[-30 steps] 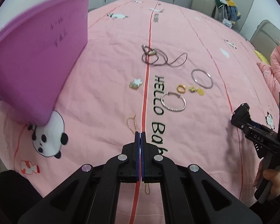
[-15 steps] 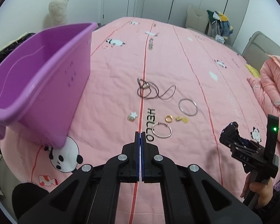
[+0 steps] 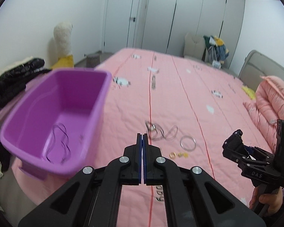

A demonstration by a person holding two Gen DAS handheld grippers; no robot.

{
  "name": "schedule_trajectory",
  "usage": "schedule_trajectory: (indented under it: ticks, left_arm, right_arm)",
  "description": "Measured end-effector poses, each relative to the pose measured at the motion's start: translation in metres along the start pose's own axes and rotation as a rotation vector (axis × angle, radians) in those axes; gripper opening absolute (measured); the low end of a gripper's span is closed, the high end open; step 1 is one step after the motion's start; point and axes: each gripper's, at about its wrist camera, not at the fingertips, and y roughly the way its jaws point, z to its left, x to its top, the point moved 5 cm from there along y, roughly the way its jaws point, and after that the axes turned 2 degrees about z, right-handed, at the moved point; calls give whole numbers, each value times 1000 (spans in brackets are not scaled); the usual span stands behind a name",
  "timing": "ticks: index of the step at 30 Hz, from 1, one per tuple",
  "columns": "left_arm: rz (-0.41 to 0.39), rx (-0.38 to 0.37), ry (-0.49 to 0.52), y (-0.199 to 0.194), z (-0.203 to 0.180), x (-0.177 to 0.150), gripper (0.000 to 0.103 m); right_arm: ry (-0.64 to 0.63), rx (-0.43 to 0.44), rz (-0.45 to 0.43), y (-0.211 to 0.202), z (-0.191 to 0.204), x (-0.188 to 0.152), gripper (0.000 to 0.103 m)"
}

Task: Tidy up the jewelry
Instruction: 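Carry the watch with the right tool toward the purple tub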

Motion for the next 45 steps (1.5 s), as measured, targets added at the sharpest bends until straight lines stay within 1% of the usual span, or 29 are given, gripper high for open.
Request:
schedule_trajectory:
  ticks: [3, 6, 8, 11, 15, 18, 20, 23, 26, 31, 32, 38, 43, 45]
  left_arm:
    - [-52, 5, -3, -18, 20, 23, 1]
    - [-91, 34, -8, -32, 45, 44, 1]
    - [-100, 52, -21, -37, 64, 53, 1]
    - [-105, 91, -53, -41, 100, 67, 1]
    - [-101, 154, -88, -37, 139, 73, 1]
    - [-83, 198, -125, -27, 168, 72, 1]
    - [-65, 213, -149, -21, 181, 68, 1]
    - [-22, 213, -201, -7, 201, 57, 1]
    - [11, 229, -225, 9, 214, 46, 1]
    - [67, 250, -267, 29, 232, 31, 1]
    - [90, 257, -282, 35, 236, 28, 1]
    - [169, 294, -312, 53, 247, 15, 1]
    - [257, 310, -342, 69, 259, 3, 1]
    - [284, 313, -354, 72, 261, 1, 2]
  right_arm:
    - [-44, 64, -35, -3, 37, 29, 66]
    - [-80, 132, -63, 0, 75, 59, 66]
    - [-113, 178, -74, 5, 104, 78, 66]
    - [-153, 223, -73, 17, 138, 98, 66]
    - [-192, 295, -38, 46, 184, 122, 66]
    - [-220, 320, 6, 74, 213, 130, 66]
    - [-241, 327, 29, 89, 228, 133, 66]
    - [-275, 337, 73, 116, 250, 136, 66]
    - [-295, 337, 136, 147, 268, 135, 66]
    - [-337, 303, 224, 189, 282, 125, 66]
    - [-343, 296, 237, 194, 284, 122, 66]
    - [-391, 226, 345, 234, 294, 108, 66]
    - [-420, 154, 437, 263, 298, 97, 66]
    - [-435, 121, 447, 268, 298, 95, 67]
